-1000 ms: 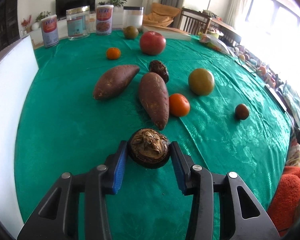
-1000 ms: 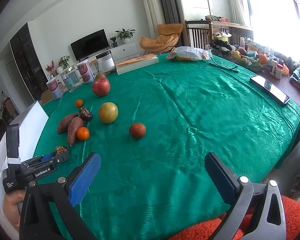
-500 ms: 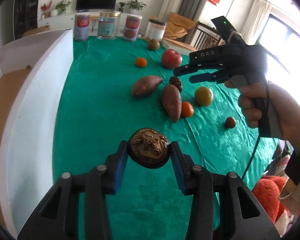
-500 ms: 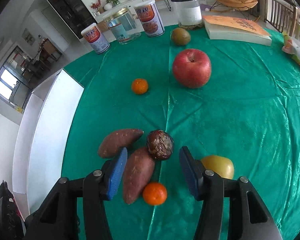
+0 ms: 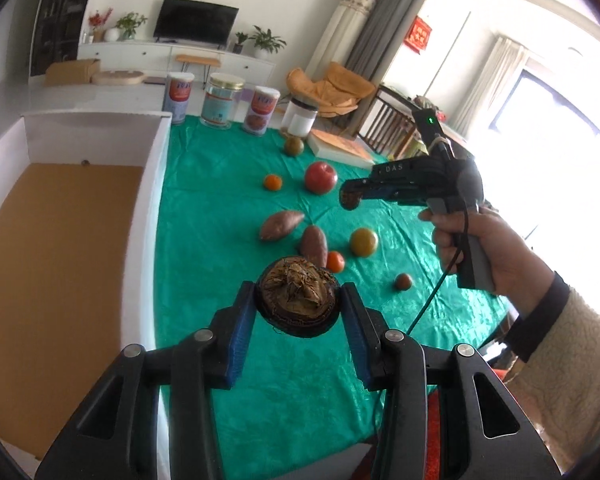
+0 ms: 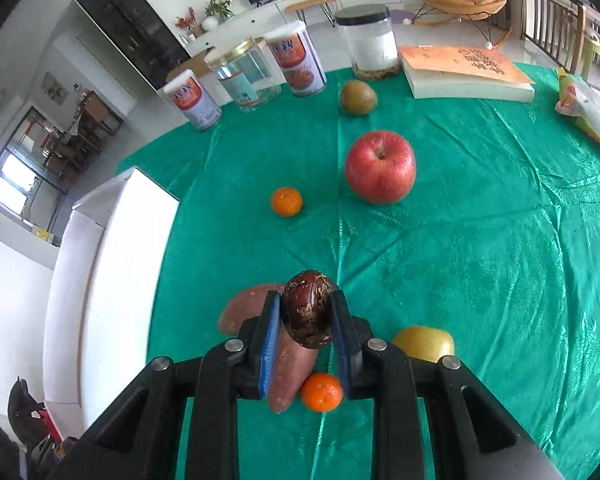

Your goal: Organize fruits

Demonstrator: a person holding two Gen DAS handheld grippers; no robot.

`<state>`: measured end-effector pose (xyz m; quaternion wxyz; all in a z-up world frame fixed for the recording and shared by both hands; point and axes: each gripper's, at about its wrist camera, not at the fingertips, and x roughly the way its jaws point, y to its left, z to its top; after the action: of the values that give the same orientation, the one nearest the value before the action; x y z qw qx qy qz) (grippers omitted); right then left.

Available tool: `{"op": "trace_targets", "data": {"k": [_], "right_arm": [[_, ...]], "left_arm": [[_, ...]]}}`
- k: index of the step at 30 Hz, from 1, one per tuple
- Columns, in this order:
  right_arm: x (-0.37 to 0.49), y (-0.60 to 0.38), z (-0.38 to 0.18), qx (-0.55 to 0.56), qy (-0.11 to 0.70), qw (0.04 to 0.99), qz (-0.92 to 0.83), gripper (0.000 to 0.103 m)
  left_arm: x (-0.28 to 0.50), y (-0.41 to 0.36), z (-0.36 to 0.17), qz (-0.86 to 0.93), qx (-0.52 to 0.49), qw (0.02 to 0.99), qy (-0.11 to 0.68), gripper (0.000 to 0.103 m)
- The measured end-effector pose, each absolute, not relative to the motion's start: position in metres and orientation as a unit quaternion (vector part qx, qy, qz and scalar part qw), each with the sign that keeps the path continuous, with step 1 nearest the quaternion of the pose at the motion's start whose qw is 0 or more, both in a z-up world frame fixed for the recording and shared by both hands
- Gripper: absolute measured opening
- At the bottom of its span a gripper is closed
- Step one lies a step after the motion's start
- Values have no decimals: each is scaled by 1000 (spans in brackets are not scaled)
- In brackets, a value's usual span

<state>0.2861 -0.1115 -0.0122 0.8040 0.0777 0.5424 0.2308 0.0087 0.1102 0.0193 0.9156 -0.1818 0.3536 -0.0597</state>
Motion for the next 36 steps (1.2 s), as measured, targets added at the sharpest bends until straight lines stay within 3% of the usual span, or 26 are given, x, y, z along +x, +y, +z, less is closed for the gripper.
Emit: {"op": "trace_targets", "data": {"k": [8, 14, 19, 21, 25, 30, 34, 36], "right_arm": [[168, 20, 33, 102, 520, 713, 459, 25], [103, 123, 0, 44, 543, 660, 518, 25], [100, 136, -18, 27, 545, 677, 494, 29], [105, 124, -11, 35, 532, 691, 488, 31], [113, 78, 17, 58, 495, 730, 468, 33], [104, -16, 25, 31, 438, 817, 373, 78], [104, -122, -15, 36, 437, 868, 234, 79], [106, -182, -36, 50, 450, 880, 145, 79]], "left_arm": [[-54, 197, 33, 93, -180, 914, 352, 44], [-72, 238, -16, 175, -201, 878, 397, 44], [-77, 239, -28, 173, -228, 869, 404, 48], [-75, 232, -22, 165, -228, 875, 395, 61], [-57, 212, -11, 146, -217, 889, 377, 67], [-34, 177, -4, 119, -170, 914, 350, 67], [-19, 154, -2, 123, -127, 929, 325, 68], [-12, 143, -5, 147, -88, 934, 315, 75]]}}
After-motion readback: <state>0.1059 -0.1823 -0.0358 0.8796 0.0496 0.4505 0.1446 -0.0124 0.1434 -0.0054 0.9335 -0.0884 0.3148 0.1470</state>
